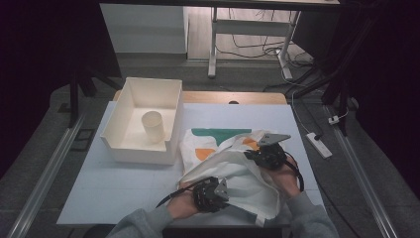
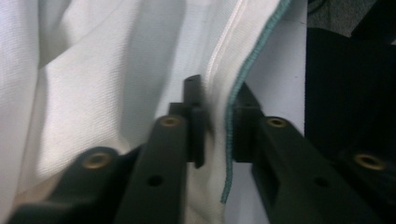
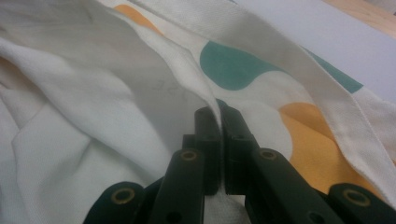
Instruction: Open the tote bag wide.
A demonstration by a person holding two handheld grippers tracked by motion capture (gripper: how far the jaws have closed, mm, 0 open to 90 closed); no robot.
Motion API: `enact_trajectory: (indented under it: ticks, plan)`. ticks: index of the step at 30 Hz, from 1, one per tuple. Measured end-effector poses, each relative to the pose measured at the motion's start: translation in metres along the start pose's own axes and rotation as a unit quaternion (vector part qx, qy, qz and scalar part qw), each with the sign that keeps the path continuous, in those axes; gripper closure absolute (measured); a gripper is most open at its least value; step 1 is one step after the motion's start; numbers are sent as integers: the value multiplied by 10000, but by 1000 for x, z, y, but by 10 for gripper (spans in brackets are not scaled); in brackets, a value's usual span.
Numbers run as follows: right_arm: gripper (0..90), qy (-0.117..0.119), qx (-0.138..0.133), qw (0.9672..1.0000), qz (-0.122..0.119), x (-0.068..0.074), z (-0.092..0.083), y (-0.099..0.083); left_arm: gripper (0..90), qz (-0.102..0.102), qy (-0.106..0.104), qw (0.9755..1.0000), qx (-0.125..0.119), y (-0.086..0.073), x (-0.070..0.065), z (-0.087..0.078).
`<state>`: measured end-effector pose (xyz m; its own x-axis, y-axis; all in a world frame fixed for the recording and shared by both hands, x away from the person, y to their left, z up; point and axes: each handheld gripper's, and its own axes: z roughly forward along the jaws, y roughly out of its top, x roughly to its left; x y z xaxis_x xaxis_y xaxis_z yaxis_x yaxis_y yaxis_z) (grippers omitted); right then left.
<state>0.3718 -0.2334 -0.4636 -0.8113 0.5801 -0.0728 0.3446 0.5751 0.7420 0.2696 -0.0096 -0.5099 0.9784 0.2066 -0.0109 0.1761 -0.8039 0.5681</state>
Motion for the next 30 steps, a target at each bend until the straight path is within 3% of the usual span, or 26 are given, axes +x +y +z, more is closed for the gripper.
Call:
enact_trajectory:
  ticks: [11, 19, 25, 30]
  plan:
    - [870, -89, -133, 9999, -9, -1, -5, 2, 853, -26, -330, 9992, -226, -2, -3, -12]
    - [871, -305, -554, 9980, 63, -9, -21, 28, 854, 27, -706, 9952, -674, -8, -17, -40]
    - [871, -449, -818, 9956, 89, -15, -29, 46, 854, 128, -783, 9934, -833, -8, -24, -54]
    - [871, -563, -762, 9952, 243, -29, -19, 46, 854, 109, -727, 9935, -872, -6, -21, -55]
